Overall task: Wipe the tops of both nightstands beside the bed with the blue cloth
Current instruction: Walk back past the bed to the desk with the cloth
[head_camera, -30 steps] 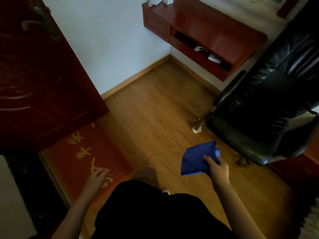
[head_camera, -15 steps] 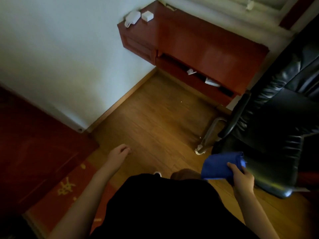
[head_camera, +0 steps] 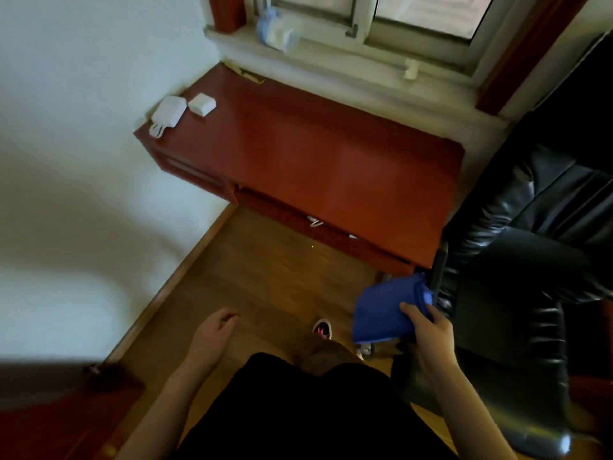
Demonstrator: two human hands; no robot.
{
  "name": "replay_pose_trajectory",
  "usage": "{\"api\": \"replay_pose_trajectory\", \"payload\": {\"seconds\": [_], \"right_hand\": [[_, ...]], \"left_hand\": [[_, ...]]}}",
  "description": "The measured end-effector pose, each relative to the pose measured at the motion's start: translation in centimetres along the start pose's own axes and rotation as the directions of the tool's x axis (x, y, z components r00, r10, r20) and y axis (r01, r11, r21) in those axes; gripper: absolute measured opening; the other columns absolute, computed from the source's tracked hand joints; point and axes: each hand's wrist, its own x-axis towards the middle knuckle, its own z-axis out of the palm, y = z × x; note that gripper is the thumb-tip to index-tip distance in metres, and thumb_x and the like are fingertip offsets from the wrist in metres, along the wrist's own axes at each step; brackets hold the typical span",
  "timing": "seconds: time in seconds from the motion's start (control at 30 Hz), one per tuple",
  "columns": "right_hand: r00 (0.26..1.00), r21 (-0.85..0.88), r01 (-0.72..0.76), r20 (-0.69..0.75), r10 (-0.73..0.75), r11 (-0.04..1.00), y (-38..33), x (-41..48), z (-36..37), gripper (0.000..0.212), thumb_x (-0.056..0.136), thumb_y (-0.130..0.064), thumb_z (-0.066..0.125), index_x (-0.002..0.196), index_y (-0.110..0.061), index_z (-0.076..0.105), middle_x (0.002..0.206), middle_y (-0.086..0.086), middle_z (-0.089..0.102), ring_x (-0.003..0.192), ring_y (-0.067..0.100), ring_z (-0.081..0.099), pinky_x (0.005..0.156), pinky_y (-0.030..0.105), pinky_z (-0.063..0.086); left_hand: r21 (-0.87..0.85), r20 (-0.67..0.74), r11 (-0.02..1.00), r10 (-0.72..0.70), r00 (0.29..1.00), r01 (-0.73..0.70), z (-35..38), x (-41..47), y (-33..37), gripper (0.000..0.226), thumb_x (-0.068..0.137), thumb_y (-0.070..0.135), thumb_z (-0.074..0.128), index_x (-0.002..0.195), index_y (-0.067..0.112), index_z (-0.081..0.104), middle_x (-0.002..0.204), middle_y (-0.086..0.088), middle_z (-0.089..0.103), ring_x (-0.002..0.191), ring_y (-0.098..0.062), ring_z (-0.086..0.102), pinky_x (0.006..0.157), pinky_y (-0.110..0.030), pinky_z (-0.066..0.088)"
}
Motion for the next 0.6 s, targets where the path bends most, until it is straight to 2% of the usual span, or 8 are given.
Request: {"api": "replay_pose_trajectory", "payload": {"seconds": [0.1, 0.2, 0.27, 0.37, 0.47, 0.53, 0.6], "right_hand": [[0.999, -0.001, 0.036, 0.033, -0.036, 0.999, -4.4, 3.5, 2.9, 0.026, 0.087, -0.015, 0.069, 0.111, -0.010, 0.063, 0.099, 0.006, 0.068, 0.092, 0.031, 0.066, 0.088, 0.050, 0.054], [0.994, -0.008, 0.098, 0.050, -0.097, 0.995, -8.7, 6.8, 5.6, 0.030, 0.088, -0.017, 0.069, 0.116, -0.011, 0.064, 0.111, 0.011, 0.068, 0.097, 0.033, 0.066, 0.091, 0.053, 0.053], [0.989, 0.015, 0.138, 0.057, -0.139, 0.990, -11.4, 8.8, 7.1, 0.021, 0.087, -0.018, 0.069, 0.108, -0.017, 0.066, 0.110, 0.012, 0.069, 0.097, 0.035, 0.067, 0.088, 0.054, 0.054], [0.983, 0.140, 0.162, 0.066, -0.173, 0.977, -14.9, 12.0, 9.3, 0.012, 0.087, -0.015, 0.070, 0.093, -0.025, 0.067, 0.099, 0.004, 0.072, 0.094, 0.031, 0.069, 0.084, 0.047, 0.056], [0.990, 0.268, 0.122, 0.034, -0.136, 0.956, -15.6, 15.5, 11.0, 0.014, 0.088, -0.014, 0.068, 0.100, -0.021, 0.066, 0.104, 0.002, 0.072, 0.093, 0.022, 0.071, 0.081, 0.038, 0.058], [0.997, 0.196, 0.079, -0.009, -0.079, 0.977, -14.3, 18.0, 12.0, 0.016, 0.089, -0.016, 0.068, 0.104, -0.019, 0.065, 0.107, 0.003, 0.071, 0.094, 0.022, 0.070, 0.078, 0.035, 0.058], [0.997, -0.014, 0.018, -0.079, -0.019, 1.000, -12.3, 20.1, 12.7, 0.014, 0.089, -0.019, 0.068, 0.101, -0.018, 0.061, 0.104, 0.003, 0.069, 0.094, 0.024, 0.067, 0.073, 0.033, 0.056]], "left_hand": [[0.032, -0.033, 0.996, 0.079, 0.996, -0.078, -0.6, 4.3, 4.9, 0.022, 0.097, 0.025, 0.048, 0.115, 0.022, 0.060, 0.109, 0.004, 0.063, 0.103, -0.015, 0.059, 0.075, -0.023, 0.044], [0.089, -0.026, 0.983, 0.164, 0.986, -0.161, -1.2, 9.1, 9.6, 0.036, 0.097, 0.028, 0.049, 0.132, 0.020, 0.053, 0.129, 0.003, 0.057, 0.116, -0.009, 0.052, 0.089, -0.024, 0.042], [0.160, 0.003, 0.961, 0.230, 0.973, -0.227, -1.4, 12.2, 12.9, 0.043, 0.097, 0.029, 0.049, 0.139, 0.020, 0.046, 0.139, 0.002, 0.051, 0.124, -0.011, 0.049, 0.099, -0.028, 0.040], [0.258, 0.049, 0.896, 0.361, 0.931, -0.361, -1.2, 17.0, 18.2, 0.048, 0.098, 0.031, 0.046, 0.145, 0.021, 0.037, 0.148, 0.003, 0.043, 0.136, -0.013, 0.040, 0.109, -0.032, 0.034], [0.356, 0.082, 0.825, 0.440, 0.894, -0.438, -0.2, 22.1, 22.1, 0.052, 0.098, 0.032, 0.045, 0.148, 0.024, 0.032, 0.154, 0.003, 0.034, 0.142, -0.014, 0.030, 0.114, -0.032, 0.027], [0.396, 0.107, 0.780, 0.484, 0.869, -0.483, 0.8, 25.2, 23.9, 0.054, 0.097, 0.032, 0.047, 0.148, 0.025, 0.030, 0.156, 0.002, 0.029, 0.144, -0.016, 0.025, 0.116, -0.036, 0.027], [0.456, 0.163, 0.705, 0.535, 0.829, -0.544, 2.0, 28.1, 24.8, 0.058, 0.096, 0.034, 0.048, 0.149, 0.026, 0.027, 0.158, 0.001, 0.025, 0.146, -0.018, 0.021, 0.118, -0.041, 0.026]]}}
